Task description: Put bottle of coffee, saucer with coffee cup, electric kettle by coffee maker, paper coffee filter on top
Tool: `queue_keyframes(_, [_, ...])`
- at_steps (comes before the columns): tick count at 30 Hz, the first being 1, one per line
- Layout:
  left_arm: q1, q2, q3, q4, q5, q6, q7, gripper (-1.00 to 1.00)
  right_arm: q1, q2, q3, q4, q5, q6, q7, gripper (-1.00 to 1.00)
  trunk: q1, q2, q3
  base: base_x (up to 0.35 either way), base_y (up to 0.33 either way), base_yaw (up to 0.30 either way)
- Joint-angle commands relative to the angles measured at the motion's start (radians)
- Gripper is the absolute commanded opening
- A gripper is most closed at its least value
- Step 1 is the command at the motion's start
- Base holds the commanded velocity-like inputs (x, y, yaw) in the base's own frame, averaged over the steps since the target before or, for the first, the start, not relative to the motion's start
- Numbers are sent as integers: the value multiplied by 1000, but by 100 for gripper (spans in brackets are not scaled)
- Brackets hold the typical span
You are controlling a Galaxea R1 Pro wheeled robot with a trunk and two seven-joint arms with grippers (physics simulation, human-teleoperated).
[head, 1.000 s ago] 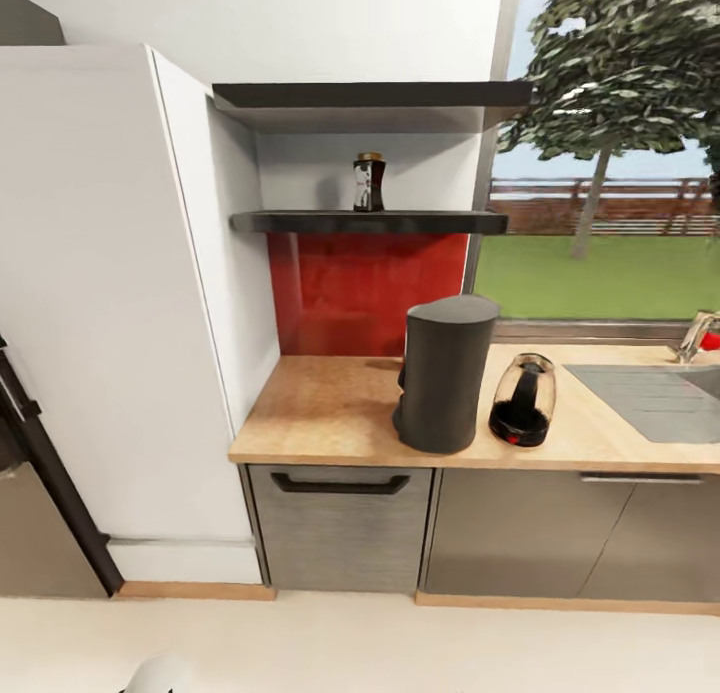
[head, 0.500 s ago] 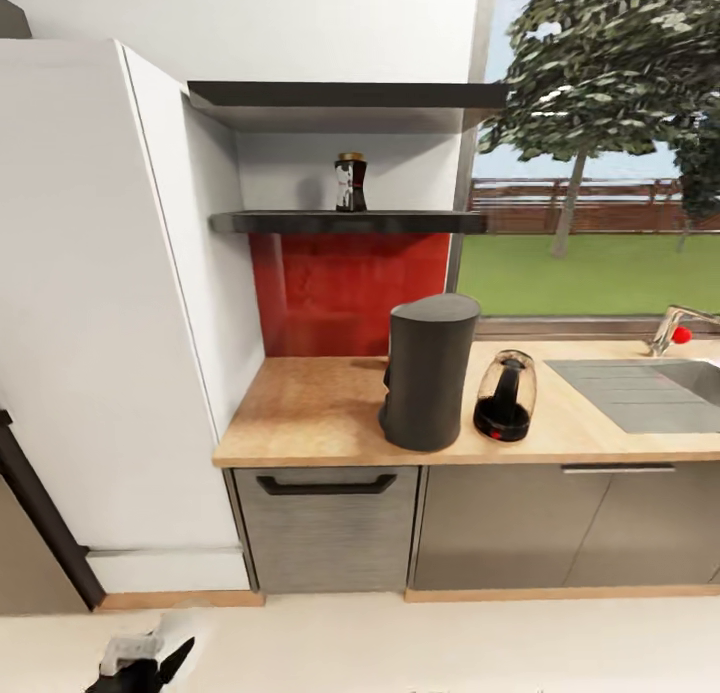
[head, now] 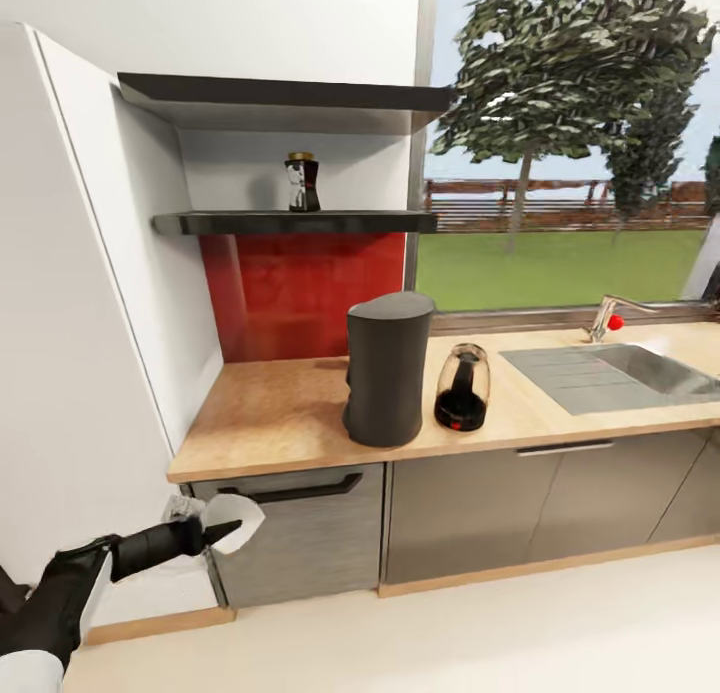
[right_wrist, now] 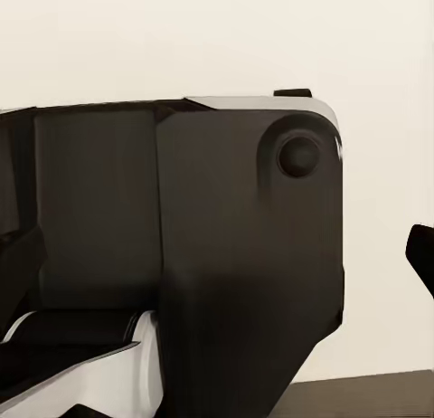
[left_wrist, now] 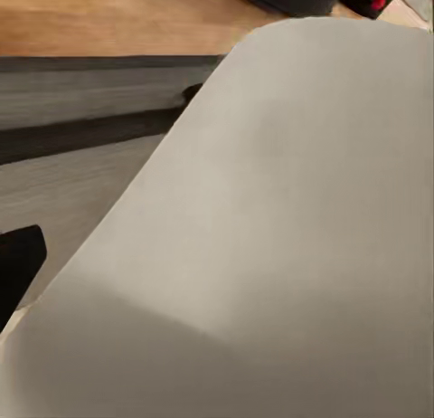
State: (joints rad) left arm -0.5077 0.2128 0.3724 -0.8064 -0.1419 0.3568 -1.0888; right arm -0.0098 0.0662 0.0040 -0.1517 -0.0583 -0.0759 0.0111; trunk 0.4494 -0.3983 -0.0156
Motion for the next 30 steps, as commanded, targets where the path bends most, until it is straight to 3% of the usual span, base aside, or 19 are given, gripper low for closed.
queue_keyframes(1, [-21, 1, 3, -27, -10, 68, -34, -100, -1, 0, 1, 1, -6, -4, 1, 100, 1, -2, -2, 0, 0, -263])
queue_keyframes(5, [-113, 24, -5, -78, -13, 287, -131, -100, -1, 0, 1, 1, -6, -4, 1, 100, 1, -2, -2, 0, 0, -263])
queue_keyframes(6, [-162, 41, -8, -83, -12, 353, -161, -100, -1, 0, 1, 1, -6, -4, 1, 100, 1, -2, -2, 0, 0, -263])
queue_keyframes(7, [-271, 64, -10, -86, -12, 539, -183, -100, -1, 1, 1, 1, -6, -4, 1, 100, 1, -2, -2, 0, 0, -262])
queue_keyframes(9, [-347, 66, -11, -83, -12, 616, -185, -100, -1, 1, 1, 1, -6, -4, 1, 100, 1, -2, -2, 0, 0, -262])
queue_keyframes(10, [-379, 64, -11, -79, -12, 631, -185, -100, -1, 1, 0, 1, -6, -4, 1, 100, 1, -2, -2, 0, 0, -262])
queue_keyframes(11, [-459, 57, -10, -58, -12, 652, -182, -100, -1, 1, -1, 1, -7, -4, 1, 100, 1, -2, -2, 0, 0, -151])
queue_keyframes(13, [-548, 52, -3, 4, -12, 663, -176, -100, -1, 1, -1, 1, -8, -4, 1, 100, 1, -2, -2, 0, 0, -59])
queue_keyframes(15, [-616, 51, 3, 91, -11, 666, -136, -100, -1, 1, -1, 1, -8, -5, 1, 100, 1, -2, -2, 0, 0, -17])
queue_keyframes(16, [-659, 51, 15, 144, -10, 667, -87, -100, -1, 1, -1, 1, -8, -5, 1, 100, 1, -2, -2, 0, 0, -7])
queue_keyframes(18, [-707, 48, 60, 200, -7, 667, -4, -100, -1, 1, -1, 1, -8, -5, 2, 100, 1, -2, -2, 0, 0, -3])
queue_keyframes(19, [-726, 45, 97, 221, -6, 667, 42, -100, -1, 1, -2, 1, -8, -6, 2, 100, 1, -2, -2, 0, 0, -1])
queue_keyframes(20, [-750, 35, 162, 239, -4, 667, 108, -100, -1, 1, -2, 1, -8, -6, 2, 100, 1, -2, -2, 0, 0, 0])
queue_keyframes(22, [-782, 9, 290, 250, -2, 664, 223, -100, -1, 1, -2, 0, -8, -7, 3, 100, 1, -2, -2, 0, 0, 0])
queue_keyframes(24, [-796, -5, 348, 252, 8, 660, 288, -100, -1, 1, -2, 0, -8, -7, 2, 100, 1, -2, -2, 0, 0, 0])
queue_keyframes(27, [-794, -17, 365, 252, 39, 655, 306, -100, -1, 1, -3, 0, -8, -9, 2, 100, 1, -2, -2, 0, 0, 0])
queue_keyframes(30, [-784, -31, 370, 250, 103, 637, 312, -100, -1, 1, -3, 1, -8, -37, 2, 100, 1, -2, -2, 0, 0, 0])
